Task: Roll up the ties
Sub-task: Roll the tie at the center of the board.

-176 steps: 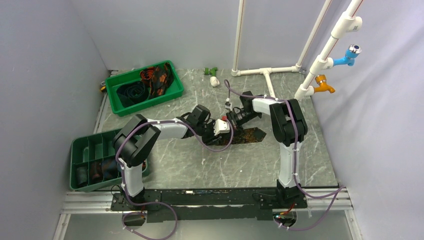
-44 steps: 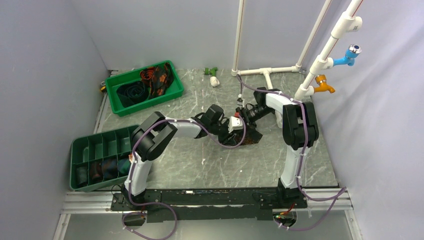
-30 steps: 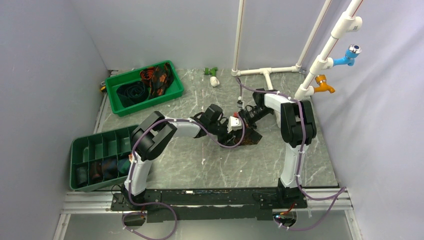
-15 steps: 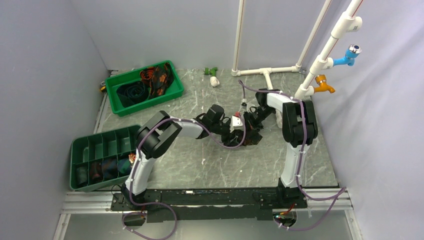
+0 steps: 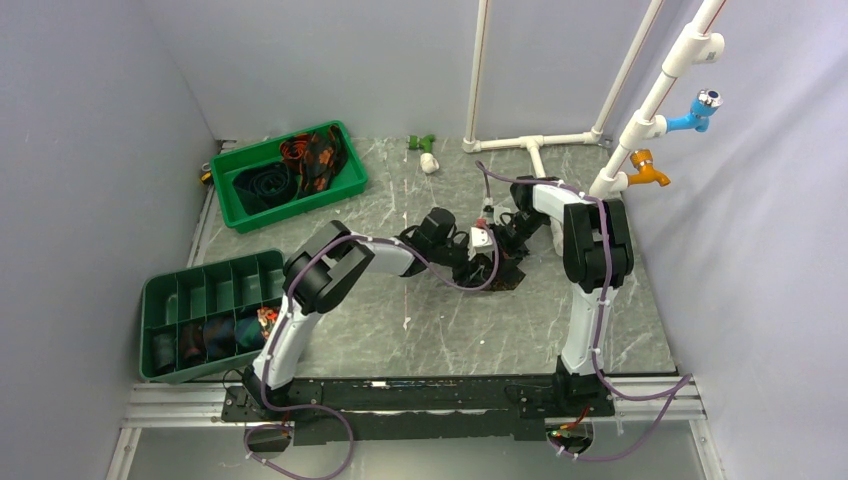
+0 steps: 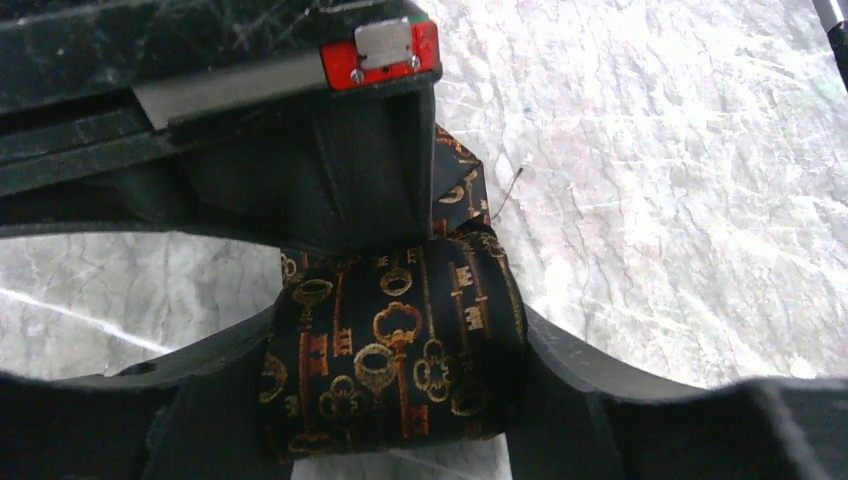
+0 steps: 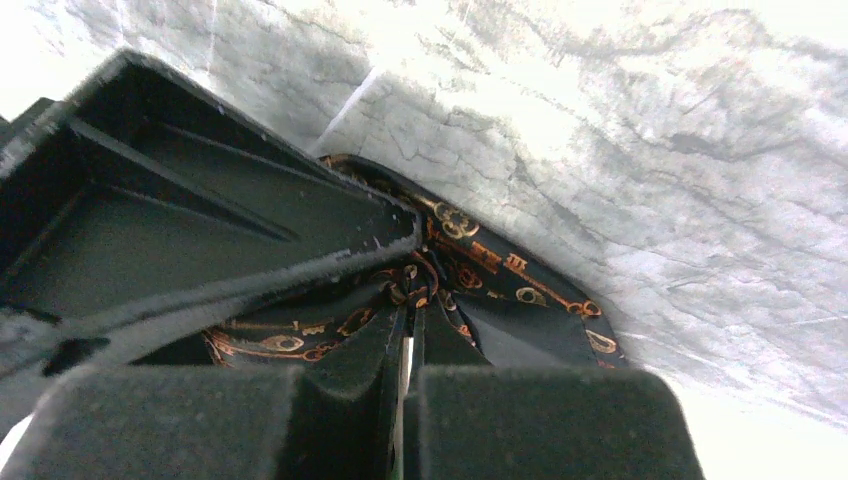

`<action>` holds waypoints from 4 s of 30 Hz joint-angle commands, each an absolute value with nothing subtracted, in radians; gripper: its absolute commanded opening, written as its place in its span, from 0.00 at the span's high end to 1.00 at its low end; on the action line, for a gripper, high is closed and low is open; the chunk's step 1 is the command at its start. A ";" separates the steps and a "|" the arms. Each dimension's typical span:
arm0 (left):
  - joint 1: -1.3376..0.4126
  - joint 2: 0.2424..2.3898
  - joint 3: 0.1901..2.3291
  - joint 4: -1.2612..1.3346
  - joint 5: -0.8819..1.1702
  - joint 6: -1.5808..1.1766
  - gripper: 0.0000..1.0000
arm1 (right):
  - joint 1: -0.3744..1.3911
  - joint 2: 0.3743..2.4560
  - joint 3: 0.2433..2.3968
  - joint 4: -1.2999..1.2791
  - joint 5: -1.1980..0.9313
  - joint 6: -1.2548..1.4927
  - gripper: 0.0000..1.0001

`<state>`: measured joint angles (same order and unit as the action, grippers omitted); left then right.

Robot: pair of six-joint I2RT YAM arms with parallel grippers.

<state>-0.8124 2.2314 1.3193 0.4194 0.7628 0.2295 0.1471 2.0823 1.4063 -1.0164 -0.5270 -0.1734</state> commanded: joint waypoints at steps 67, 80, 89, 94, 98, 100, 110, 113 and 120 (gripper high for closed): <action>-0.840 2.197 1.370 0.149 0.697 0.359 0.43 | 0.111 2.100 1.334 -0.925 -0.533 -0.214 1.00; -0.841 2.179 1.300 -0.070 0.517 0.518 0.94 | 0.071 1.993 1.363 -1.054 -0.668 -0.215 0.40; -0.844 2.180 1.291 -0.120 0.473 0.549 0.95 | 0.043 1.930 1.266 -0.986 -0.716 -0.105 0.00; -0.846 2.182 1.307 -0.127 0.471 0.548 0.94 | 0.042 1.954 1.200 -0.834 -0.702 -0.005 0.00; -0.845 2.182 1.307 -0.138 0.468 0.555 0.94 | 0.040 1.929 1.190 -0.796 -0.612 0.026 0.00; -0.846 2.179 1.304 -0.138 0.469 0.555 0.94 | 0.035 1.873 1.176 -0.789 -0.578 0.039 0.00; -0.845 2.189 1.318 -0.141 0.472 0.553 0.94 | 0.020 1.806 1.043 -0.658 -0.550 0.114 0.00; -0.846 2.193 1.319 -0.140 0.478 0.550 0.93 | 0.020 1.847 1.025 -0.581 -0.607 0.120 0.00; -0.845 2.191 1.310 -0.144 0.473 0.554 0.93 | 0.025 1.822 0.976 -0.421 -0.908 0.195 0.00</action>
